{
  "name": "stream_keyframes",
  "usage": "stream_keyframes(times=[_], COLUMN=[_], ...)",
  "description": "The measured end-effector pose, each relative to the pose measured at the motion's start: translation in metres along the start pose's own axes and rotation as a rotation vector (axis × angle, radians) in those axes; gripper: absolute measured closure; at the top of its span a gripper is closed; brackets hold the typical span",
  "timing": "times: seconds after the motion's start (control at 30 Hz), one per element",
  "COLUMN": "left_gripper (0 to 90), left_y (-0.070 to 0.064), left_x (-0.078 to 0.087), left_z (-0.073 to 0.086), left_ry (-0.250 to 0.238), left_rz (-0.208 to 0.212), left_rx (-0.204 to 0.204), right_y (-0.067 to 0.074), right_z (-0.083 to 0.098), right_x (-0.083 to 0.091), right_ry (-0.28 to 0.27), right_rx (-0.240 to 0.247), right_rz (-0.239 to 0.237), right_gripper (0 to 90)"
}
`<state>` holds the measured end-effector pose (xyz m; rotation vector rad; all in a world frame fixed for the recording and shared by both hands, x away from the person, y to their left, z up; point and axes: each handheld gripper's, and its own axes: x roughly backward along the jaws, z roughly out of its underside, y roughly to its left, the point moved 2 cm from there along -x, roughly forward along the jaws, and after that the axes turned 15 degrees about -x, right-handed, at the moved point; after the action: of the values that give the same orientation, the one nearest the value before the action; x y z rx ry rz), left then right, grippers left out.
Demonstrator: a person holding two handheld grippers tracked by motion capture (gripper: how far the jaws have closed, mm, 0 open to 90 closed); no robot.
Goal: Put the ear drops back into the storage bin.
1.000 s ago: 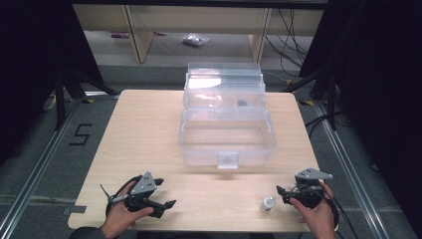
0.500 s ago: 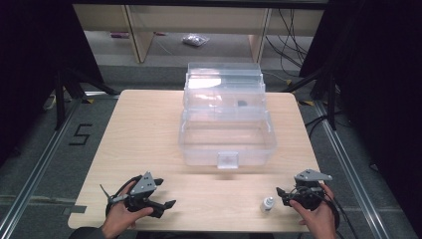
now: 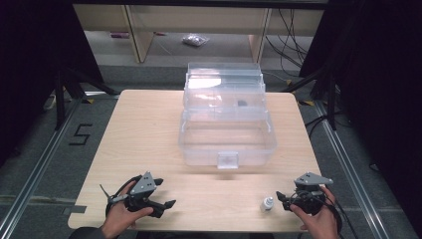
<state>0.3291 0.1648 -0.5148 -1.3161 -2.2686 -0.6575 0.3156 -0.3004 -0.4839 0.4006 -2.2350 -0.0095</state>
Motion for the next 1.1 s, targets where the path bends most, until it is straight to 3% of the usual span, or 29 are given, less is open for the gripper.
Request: stream_keyframes(times=[0.03,0.1,0.13,0.2,0.23,0.27,0.47,0.53,0.6,0.77,0.8,0.83,0.9,0.97,1.0,1.03,1.07,1.1], left_gripper=[14.9,14.9,14.9,14.9,14.9,14.9,14.9,14.9,14.8,14.9,14.9,14.9,14.8,14.9,14.9,14.8,14.9,14.9], left_y=[0.0,0.0,0.0,0.0,0.0,0.0,0.0,0.0,0.0,0.0,0.0,0.0,0.0,0.0,0.0,0.0,0.001,0.001], left_x=[0.0,0.0,0.0,0.0,0.0,0.0,0.0,0.0,0.0,0.0,0.0,0.0,0.0,0.0,0.0,0.0,0.0,0.0], left_z=[0.0,0.0,0.0,0.0,0.0,0.0,0.0,0.0,0.0,0.0,0.0,0.0,0.0,0.0,0.0,0.0,0.0,0.0], left_ry=[0.0,-0.001,0.002,0.002,0.008,0.001,0.005,0.001,0.004,-0.002,0.001,0.002,-0.002,0.004,0.005,0.005,0.006,0.006], left_rz=[0.001,0.0,0.001,0.001,0.0,-0.001,0.001,-0.001,0.0,-0.003,-0.001,-0.002,-0.003,-0.001,-0.001,-0.003,-0.005,-0.005], left_rx=[0.0,0.001,0.002,0.002,0.001,0.0,0.003,0.0,0.003,-0.001,0.003,0.002,0.0,0.003,0.004,0.005,-0.007,-0.007], right_y=[0.001,0.001,0.004,0.004,0.007,0.006,0.008,0.012,0.01,0.014,0.013,0.018,0.018,0.021,0.021,0.022,0.021,0.021], right_z=[0.001,0.002,0.003,0.004,0.005,0.006,0.012,0.014,0.015,0.018,0.018,0.019,0.02,0.021,0.021,0.021,0.021,0.021], right_x=[0.001,0.002,0.004,0.006,0.008,0.009,0.013,0.015,0.016,0.018,0.018,0.02,0.019,0.021,0.02,0.021,0.02,0.02], right_ry=[0.013,-0.002,0.013,0.004,0.013,0.011,0.026,0.032,0.033,0.052,0.048,0.064,0.047,0.074,0.07,0.077,0.075,0.075], right_rx=[-0.013,0.018,-0.002,0.033,-0.008,0.027,0.018,-0.016,0.026,0.017,0.05,0.005,0.045,0.017,0.048,0.037,0.067,0.067], right_rz=[-0.001,0.0,0.0,0.0,0.002,0.003,-0.007,-0.009,-0.012,-0.022,-0.023,-0.026,-0.031,-0.041,-0.04,-0.044,-0.043,-0.043], right_gripper=[23.1,23.2,23.2,23.5,23.6,23.6,23.7,23.7,23.8,23.8,23.8,23.8,23.8,23.8,23.8,23.8,23.8,23.8])
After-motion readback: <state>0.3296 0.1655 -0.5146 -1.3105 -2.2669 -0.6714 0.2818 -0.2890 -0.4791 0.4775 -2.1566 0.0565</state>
